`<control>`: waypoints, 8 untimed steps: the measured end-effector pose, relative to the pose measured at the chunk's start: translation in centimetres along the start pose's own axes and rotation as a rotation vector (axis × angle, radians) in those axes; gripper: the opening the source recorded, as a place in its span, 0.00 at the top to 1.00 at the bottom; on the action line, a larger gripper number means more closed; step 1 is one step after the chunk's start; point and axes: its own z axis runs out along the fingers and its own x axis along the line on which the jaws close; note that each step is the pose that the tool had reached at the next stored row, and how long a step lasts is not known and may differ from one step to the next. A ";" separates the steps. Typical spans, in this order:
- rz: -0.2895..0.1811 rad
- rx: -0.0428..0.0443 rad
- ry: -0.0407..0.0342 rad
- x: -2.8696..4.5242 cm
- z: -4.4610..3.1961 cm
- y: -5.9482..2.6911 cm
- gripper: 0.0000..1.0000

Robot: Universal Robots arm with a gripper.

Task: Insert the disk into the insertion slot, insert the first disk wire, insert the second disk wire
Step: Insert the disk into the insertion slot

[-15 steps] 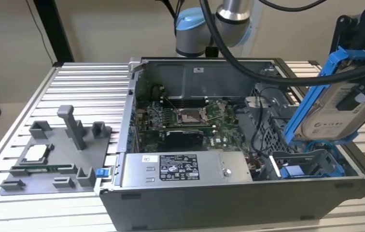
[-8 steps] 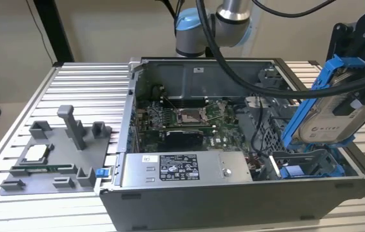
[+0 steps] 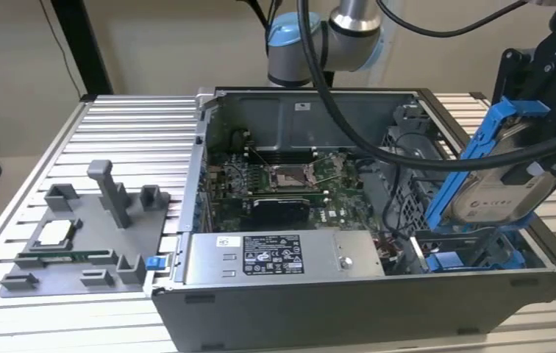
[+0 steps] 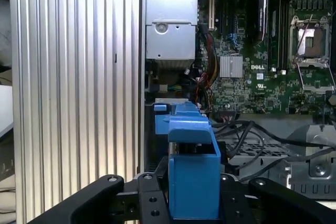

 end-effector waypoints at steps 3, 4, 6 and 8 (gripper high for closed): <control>0.000 0.0001 0.0001 0.00 0.27 -0.03 1.00; 0.000 0.0002 0.0000 0.00 0.31 -0.03 1.00; 0.000 0.0011 0.0000 0.00 0.31 -0.03 1.00; 0.000 0.0016 0.0000 0.00 0.34 -0.03 1.00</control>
